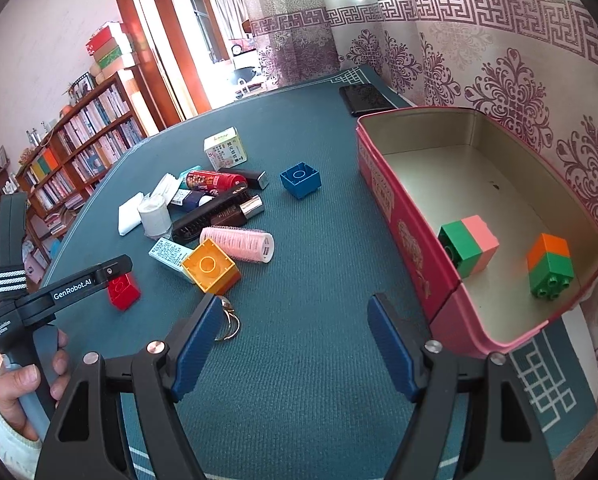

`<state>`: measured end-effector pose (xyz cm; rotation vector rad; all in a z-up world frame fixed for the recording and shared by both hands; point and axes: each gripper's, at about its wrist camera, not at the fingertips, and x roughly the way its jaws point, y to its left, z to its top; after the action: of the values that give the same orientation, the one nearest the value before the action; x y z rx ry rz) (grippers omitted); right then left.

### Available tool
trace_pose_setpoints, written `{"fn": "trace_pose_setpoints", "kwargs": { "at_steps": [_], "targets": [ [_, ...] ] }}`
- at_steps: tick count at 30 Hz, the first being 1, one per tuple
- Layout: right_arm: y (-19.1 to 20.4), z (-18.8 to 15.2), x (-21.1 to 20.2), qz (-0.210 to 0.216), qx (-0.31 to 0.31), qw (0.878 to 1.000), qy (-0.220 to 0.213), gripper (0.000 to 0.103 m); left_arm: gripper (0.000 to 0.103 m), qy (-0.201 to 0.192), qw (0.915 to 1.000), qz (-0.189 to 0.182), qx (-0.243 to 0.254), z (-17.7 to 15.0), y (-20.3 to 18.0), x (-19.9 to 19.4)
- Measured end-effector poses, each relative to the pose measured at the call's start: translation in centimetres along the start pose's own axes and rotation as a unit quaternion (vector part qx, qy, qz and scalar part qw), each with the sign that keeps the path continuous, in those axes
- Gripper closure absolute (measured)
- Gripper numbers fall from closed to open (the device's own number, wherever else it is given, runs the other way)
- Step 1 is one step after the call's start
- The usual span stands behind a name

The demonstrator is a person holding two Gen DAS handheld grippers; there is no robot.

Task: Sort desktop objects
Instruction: 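Grasp the large red brick with left tool while right tool grasps the gold ring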

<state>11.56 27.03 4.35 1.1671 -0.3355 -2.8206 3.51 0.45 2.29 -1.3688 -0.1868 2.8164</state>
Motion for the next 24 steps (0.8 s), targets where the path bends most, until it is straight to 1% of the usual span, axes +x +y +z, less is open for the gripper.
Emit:
{"fn": "trace_pose_setpoints", "kwargs": {
  "at_steps": [4,6,11,12,13,15,17,19,22,24],
  "targets": [
    [0.4,-0.4,0.4,0.007,-0.005,1.000,0.009,0.025,0.020,0.024,0.9995,0.009,-0.016,-0.1,0.8,1.1],
    [0.6,-0.5,0.6,0.009,-0.009,1.000,0.012,0.025,0.020,0.028,0.9993,0.000,-0.024,-0.1,1.2,1.3],
    [0.9,-0.7,1.0,0.015,-0.015,1.000,0.019,0.025,0.020,0.029,0.9993,-0.006,-0.024,-0.1,1.4,1.6],
    [1.0,-0.7,1.1,0.016,-0.016,1.000,0.020,0.025,0.022,0.027,0.9994,-0.008,-0.023,-0.2,1.4,1.6],
    [1.0,-0.7,1.1,0.017,-0.017,0.999,0.021,0.025,0.030,0.024,0.9994,-0.017,-0.019,-0.3,1.3,1.5],
    [1.1,-0.8,1.2,0.019,-0.019,0.999,0.022,0.025,0.039,0.018,0.9994,-0.030,-0.006,-0.4,0.8,1.3],
    [1.3,-0.9,1.2,0.021,-0.022,0.999,0.023,0.025,0.042,0.012,0.9996,-0.025,0.005,-0.5,0.4,1.1],
    [1.5,-0.9,1.2,0.022,-0.024,0.999,0.025,0.025,0.051,0.010,0.9994,-0.031,0.012,-0.5,0.1,1.0],
    [1.7,-1.0,1.3,0.027,-0.028,0.999,0.027,0.025,0.058,0.007,0.9990,-0.042,0.016,-0.4,0.0,0.9],
    [1.9,-1.0,1.3,0.030,-0.031,0.999,0.029,0.025,0.059,0.003,0.9988,-0.046,0.018,-0.4,-0.1,0.6]
  ]
}}
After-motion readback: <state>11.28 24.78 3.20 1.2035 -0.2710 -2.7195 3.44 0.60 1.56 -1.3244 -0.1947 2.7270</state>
